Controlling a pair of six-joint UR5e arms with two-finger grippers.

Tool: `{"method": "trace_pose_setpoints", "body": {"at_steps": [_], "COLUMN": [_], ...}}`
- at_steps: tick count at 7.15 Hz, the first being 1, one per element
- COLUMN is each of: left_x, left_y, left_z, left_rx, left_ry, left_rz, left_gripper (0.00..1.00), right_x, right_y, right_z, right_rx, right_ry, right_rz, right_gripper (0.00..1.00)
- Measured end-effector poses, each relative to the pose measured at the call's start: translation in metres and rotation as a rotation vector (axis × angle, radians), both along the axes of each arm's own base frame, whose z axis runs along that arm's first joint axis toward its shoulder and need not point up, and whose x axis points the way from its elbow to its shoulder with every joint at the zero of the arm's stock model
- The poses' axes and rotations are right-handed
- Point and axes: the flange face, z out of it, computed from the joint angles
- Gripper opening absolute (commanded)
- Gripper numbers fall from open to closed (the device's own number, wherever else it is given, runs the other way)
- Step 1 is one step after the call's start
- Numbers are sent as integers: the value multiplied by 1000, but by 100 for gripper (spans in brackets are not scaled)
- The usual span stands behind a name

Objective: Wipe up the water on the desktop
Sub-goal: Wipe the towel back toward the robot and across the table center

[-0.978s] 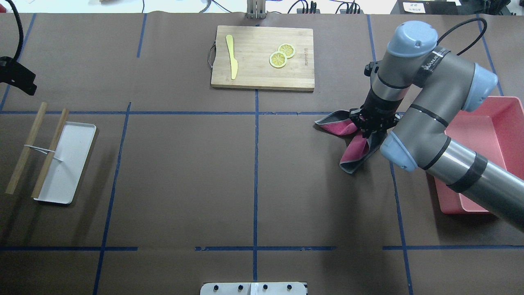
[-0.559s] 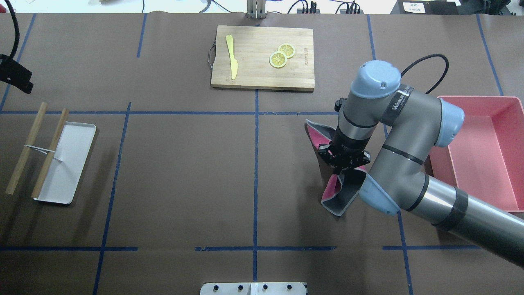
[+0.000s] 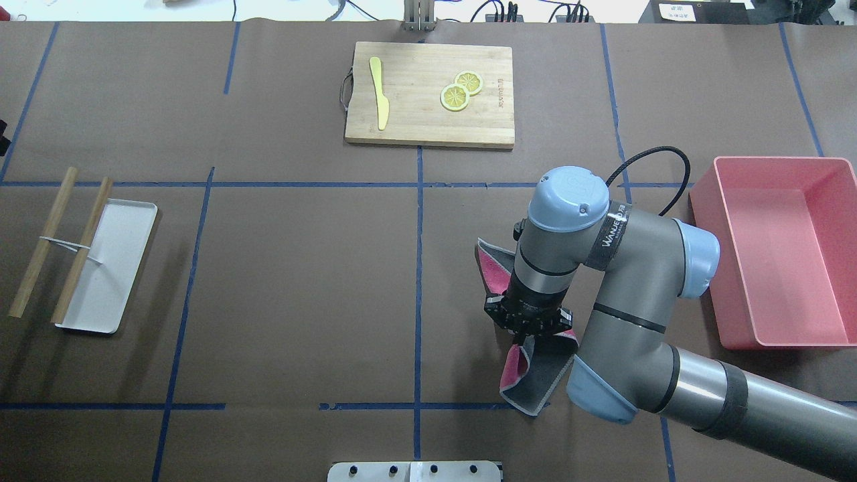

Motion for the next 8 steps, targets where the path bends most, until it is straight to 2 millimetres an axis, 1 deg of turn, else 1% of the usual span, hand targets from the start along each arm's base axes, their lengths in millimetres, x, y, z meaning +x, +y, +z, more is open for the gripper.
{"method": "trace_pose_setpoints", "body": {"at_steps": [1,2,3,4,5,6,7,8], "left_x": [-17,-35,-56,-77,-98,-112,-122,-130], "left_y": [-1,-6,-16,-28,-40,-51,-59,-66], "left_z": [23,48,76,104,135,166,195,224], "left_rx": [-8,-18,-32,-38,-33,-30,-27,-22], "left_ry": [-20,-39,-53,-58,-59,-60,-58,-43], "left_rz": [22,46,66,78,88,98,101,104], "left_gripper": [100,100,100,100,100,100,100,100], "right_x": [11,27,45,63,82,94,98,95], "right_y": [-22,-53,-87,-115,-137,-151,-156,-154], "right_z": [8,25,46,66,84,97,100,95], "right_rx": [17,37,56,77,98,111,117,123], "right_ry": [14,35,59,76,89,98,99,92], "right_rz": [30,52,63,63,54,46,43,36], "right_gripper": [0,0,0,0,0,0,0,0]}}
